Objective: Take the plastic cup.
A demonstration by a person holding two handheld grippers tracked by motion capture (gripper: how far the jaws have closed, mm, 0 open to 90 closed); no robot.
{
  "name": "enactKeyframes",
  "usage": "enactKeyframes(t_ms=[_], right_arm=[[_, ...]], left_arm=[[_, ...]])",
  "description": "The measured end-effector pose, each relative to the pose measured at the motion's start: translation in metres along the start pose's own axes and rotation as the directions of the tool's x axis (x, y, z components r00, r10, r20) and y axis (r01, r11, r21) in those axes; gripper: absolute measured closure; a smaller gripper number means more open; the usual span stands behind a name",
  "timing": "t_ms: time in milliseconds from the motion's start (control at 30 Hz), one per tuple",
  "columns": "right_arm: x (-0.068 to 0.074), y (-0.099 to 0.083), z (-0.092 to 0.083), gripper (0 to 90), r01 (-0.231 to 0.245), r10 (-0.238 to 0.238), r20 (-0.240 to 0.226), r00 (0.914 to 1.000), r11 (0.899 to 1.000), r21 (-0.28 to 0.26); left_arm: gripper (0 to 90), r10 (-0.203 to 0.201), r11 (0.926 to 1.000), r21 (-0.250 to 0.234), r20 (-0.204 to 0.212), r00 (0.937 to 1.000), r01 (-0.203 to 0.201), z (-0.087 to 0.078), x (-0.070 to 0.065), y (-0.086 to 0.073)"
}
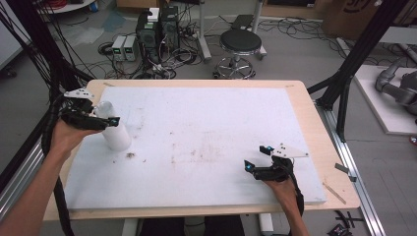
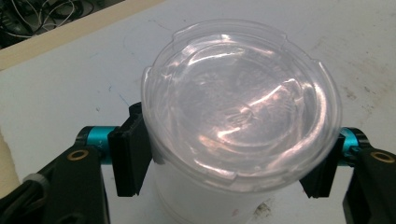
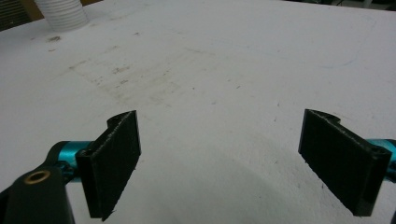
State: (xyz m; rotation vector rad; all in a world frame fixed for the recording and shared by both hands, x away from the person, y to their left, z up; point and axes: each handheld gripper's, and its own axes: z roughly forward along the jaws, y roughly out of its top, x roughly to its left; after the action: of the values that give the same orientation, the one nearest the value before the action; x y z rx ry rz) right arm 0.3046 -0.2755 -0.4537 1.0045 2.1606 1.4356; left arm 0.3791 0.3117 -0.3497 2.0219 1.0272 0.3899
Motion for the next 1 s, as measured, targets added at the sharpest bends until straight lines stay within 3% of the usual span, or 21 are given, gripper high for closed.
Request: enactKeyframes(t_ms=[700,1000], right_arm=[[0.0,0.0,0.0,12.7,-0.003,0.003,0.0,1.0,1.0,0.001],[0.0,0.0,0.0,12.7,-0.004,0.004,-0.002,1.0,1.0,0.002]], left_arm=[[34.0,0.002,1.0,-0.006,-0.008,1.0,-0.002,-0.003,-0.003,0.006],[34.2,0.012,0.9993,-0.035,-0.012,0.9999,-0.012,-0.026,-0.007,0.028]])
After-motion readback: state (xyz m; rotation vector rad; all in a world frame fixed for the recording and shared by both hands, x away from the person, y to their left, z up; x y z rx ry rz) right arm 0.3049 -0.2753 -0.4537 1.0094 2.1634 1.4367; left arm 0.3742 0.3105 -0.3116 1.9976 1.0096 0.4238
